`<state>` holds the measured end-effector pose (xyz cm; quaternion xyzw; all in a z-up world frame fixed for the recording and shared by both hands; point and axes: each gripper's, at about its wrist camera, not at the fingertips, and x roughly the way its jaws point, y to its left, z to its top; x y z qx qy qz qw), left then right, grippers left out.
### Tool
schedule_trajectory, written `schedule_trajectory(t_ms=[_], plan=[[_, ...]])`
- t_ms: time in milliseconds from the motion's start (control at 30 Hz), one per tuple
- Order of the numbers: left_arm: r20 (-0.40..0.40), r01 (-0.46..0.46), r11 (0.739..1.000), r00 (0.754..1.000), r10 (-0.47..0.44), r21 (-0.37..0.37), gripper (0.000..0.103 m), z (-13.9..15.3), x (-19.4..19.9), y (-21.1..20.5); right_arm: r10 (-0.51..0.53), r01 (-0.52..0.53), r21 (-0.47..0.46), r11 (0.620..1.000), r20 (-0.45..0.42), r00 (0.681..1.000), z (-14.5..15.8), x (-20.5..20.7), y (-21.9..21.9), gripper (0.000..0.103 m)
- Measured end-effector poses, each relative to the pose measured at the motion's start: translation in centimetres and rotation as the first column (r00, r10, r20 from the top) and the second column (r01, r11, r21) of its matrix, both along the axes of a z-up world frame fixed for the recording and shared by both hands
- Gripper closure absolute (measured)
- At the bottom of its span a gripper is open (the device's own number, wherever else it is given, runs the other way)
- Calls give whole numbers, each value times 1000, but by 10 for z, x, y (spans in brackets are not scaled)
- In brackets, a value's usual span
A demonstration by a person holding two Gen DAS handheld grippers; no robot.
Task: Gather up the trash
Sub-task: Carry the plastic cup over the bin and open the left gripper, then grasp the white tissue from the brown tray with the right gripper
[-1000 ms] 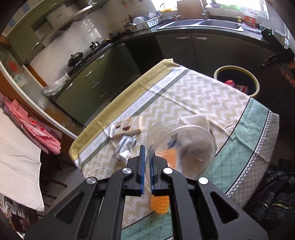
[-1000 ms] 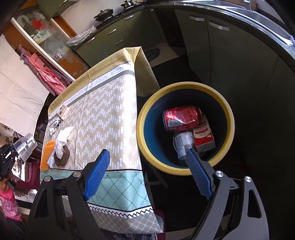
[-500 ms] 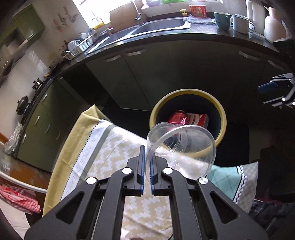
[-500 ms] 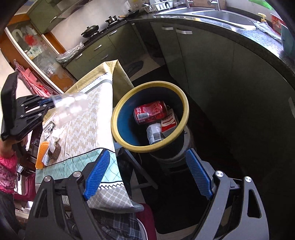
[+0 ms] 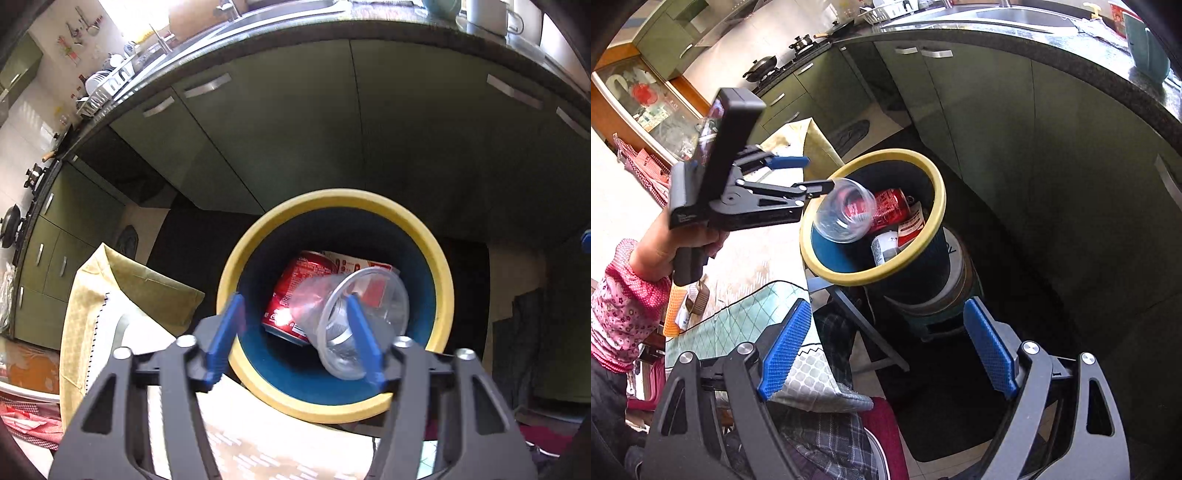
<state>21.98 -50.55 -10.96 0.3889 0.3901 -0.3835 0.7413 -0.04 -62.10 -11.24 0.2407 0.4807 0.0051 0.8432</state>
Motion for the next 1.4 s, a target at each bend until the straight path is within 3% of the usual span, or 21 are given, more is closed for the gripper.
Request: schedule_trajectory(t_ms=[133,233,333,433,533,633,800,900,1000,1200,1400], plan=[[-18,-23,998,1000,22,-58,43,28,-7,36,17,-17,-5,1000,-22,1000,-6,5,7,19],[-26,-66,991,998,63,-118,35,56,-15,83,50,-50,-13,999,-20,999,-3,16,21,19],[-18,-133,978,991,132,-160,22,84,-27,147,123,-123,-29,992,-17,992,3,32,49,19],[4,-231,957,972,235,-174,16,107,-35,221,223,-224,-39,974,-25,975,8,57,89,19],[9,-358,916,931,366,-180,15,126,-36,298,330,-332,-55,942,-38,943,13,83,138,19],[-4,-483,854,871,492,-192,13,137,-40,370,445,-446,-81,891,-40,895,22,109,190,19],[-30,-601,772,792,609,-207,13,138,-51,455,586,-588,-74,806,-51,809,30,148,276,19],[-55,-626,752,775,630,-206,13,130,-63,480,621,-624,-5,782,-84,779,23,175,314,19],[-72,-627,753,776,627,-201,13,122,-74,495,635,-637,34,770,-136,760,10,199,341,19],[-104,-621,765,783,613,-172,13,103,-78,506,600,-597,79,798,-190,777,-9,233,359,21],[-136,-614,773,789,599,-160,13,86,-74,507,588,-585,90,806,-236,774,-25,251,369,40]])
